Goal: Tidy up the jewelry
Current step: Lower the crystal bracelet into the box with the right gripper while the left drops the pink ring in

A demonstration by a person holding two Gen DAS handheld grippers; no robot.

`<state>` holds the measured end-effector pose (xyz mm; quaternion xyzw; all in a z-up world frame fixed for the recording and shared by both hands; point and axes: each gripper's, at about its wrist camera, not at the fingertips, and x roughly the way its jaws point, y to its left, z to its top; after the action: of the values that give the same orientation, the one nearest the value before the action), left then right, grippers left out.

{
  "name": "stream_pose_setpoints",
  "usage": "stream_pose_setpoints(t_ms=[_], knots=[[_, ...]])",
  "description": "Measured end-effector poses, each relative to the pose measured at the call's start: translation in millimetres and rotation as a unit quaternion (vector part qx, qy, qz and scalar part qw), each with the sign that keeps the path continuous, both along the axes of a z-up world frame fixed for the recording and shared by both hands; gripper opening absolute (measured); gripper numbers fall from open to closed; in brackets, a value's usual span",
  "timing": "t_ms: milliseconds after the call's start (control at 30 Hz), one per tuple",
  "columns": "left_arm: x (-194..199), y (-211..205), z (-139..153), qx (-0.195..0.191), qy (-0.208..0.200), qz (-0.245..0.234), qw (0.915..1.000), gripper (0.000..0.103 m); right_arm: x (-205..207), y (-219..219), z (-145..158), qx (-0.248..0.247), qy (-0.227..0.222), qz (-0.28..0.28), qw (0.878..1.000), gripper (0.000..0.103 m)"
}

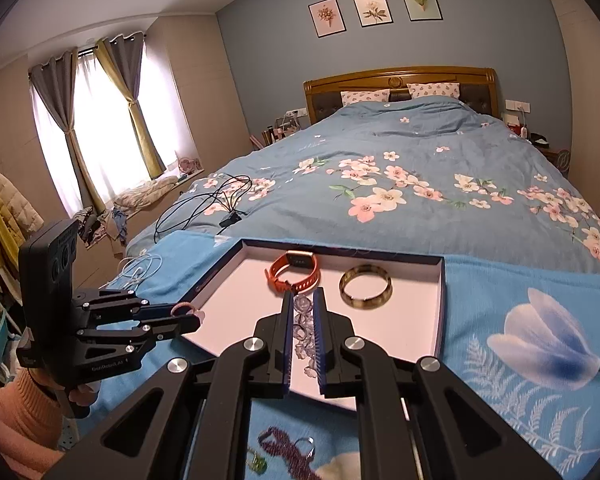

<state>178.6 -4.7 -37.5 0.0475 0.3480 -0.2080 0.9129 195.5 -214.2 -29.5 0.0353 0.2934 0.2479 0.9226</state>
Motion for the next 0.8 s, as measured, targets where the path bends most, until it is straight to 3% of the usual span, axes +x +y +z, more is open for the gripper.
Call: stream_pose_setpoints(t_ms=[800], knots=[[66.4,-7.8,-24.1,0.035,0.032,0.026,0.9985,0.018,66.7,21.4,-21.6,0.035,0.048,-0.004,0.998,0.008]])
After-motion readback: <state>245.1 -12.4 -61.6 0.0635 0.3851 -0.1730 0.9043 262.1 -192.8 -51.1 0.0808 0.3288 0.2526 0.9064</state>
